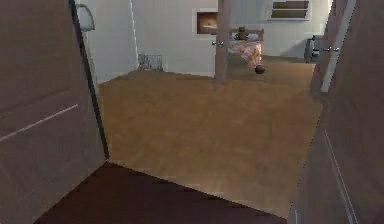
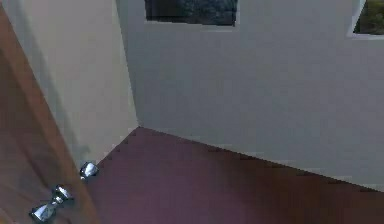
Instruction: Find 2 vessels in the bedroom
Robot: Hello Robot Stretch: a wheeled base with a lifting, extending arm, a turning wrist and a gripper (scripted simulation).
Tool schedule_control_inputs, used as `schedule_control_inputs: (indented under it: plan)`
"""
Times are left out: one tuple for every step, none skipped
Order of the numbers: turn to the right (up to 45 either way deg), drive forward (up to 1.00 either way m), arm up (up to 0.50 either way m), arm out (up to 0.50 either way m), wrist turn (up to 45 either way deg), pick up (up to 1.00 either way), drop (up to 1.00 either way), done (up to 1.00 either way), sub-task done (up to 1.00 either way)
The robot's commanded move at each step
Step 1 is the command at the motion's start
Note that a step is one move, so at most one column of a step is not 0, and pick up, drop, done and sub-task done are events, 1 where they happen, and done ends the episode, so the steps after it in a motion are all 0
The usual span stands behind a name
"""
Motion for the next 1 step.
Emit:
schedule_control_inputs:
  plan:
    - [-21.0,0.0,0.0,0.0,0.0,0.0,0.0,0.0,0.0]
